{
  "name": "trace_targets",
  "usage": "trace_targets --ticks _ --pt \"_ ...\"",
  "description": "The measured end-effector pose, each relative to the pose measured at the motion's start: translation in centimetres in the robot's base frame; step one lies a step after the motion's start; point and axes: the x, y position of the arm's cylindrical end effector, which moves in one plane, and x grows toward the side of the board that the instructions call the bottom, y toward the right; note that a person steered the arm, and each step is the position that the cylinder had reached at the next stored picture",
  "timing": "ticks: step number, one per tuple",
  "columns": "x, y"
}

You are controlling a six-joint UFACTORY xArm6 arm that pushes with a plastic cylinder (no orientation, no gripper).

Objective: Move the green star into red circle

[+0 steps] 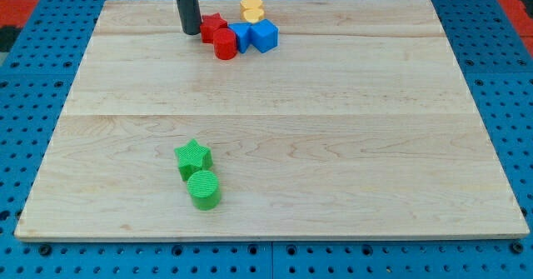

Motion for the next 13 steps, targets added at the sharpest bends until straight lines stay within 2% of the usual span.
trace_targets --ticks 1,3,4,5,6,8,9,11,13 --pt "5.6 -1.3" --pt "18.2 1.1" --pt "22.5 2.0" --pt "24.1 1.0" --pt "24.2 -2.9" --pt "31.1 -1.1" --pt "29.3 1.9" --pt "21.1 5.6" --pt "21.8 14.9"
